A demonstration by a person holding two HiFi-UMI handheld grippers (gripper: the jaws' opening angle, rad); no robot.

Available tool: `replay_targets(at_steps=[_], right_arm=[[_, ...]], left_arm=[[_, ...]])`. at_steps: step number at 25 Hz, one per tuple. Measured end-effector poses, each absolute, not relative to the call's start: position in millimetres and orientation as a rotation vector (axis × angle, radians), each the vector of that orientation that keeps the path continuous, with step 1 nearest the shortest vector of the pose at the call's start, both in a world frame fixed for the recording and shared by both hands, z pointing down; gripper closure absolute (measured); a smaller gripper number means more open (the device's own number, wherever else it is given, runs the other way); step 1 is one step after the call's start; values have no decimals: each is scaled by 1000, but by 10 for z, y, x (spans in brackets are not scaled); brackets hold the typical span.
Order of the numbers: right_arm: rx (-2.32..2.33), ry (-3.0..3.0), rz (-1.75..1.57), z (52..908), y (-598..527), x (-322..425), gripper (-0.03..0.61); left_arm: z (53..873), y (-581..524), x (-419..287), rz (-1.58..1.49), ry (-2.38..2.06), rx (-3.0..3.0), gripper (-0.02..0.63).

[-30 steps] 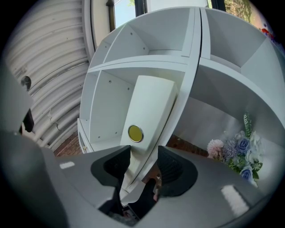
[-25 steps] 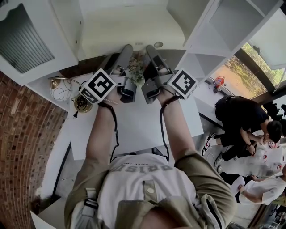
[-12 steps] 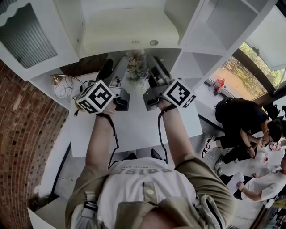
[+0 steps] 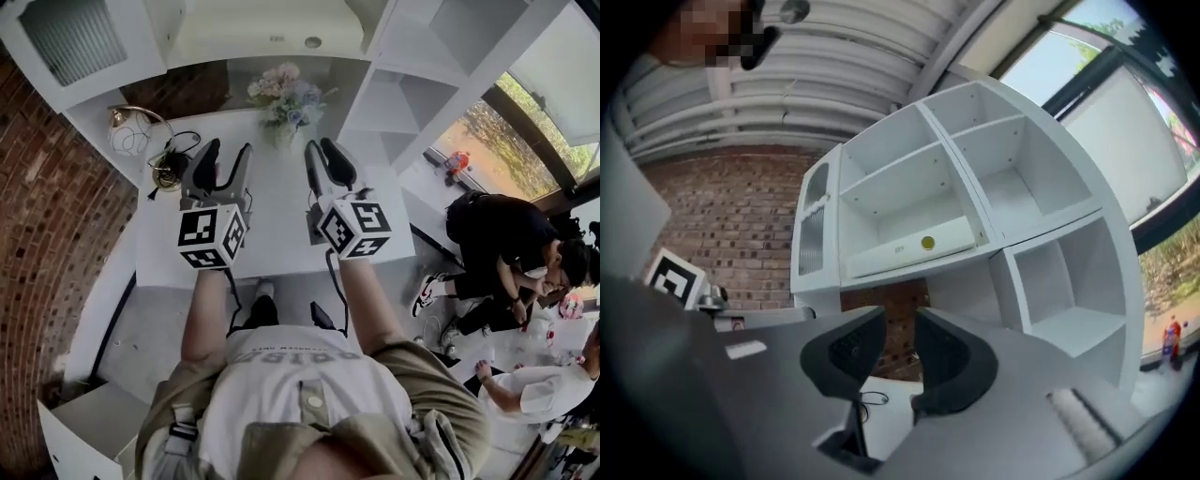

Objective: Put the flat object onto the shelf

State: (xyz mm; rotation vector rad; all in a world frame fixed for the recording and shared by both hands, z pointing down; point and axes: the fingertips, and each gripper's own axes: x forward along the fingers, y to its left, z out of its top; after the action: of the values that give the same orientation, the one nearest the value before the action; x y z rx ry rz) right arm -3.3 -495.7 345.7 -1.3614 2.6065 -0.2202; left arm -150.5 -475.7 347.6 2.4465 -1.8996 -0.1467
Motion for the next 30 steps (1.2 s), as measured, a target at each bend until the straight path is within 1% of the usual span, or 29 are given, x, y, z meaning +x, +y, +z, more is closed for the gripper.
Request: replay_targets(at_steps=[2,6,9,13,19,30], right_arm=[[-1386,2633,-181,3557,-4744,4,508],[-1413,2667,-131,3666,-4378,85,547],[-1436,2673,-88,3700,-4126,180,572],[-1425,2679,-80,3746,-3875,250,574],[-1420,2679,-27,3681,-3632,262,574],[-1401,2681,55,3560,-3408,220,577]], left_arm=[[3550,-4534,-1429,-88,-1952,2450,407],[3631,-4138,-1338,-22,-2038,2432,489],[3675,-3847,-1251,21,-2079,2430,522],[3690,-3530,-1197,50,-2149,2410,605],[3618,-3270,-1203,38,-2187,2409,606],[3514,-3123,-1132,3,-2181,2430,606]])
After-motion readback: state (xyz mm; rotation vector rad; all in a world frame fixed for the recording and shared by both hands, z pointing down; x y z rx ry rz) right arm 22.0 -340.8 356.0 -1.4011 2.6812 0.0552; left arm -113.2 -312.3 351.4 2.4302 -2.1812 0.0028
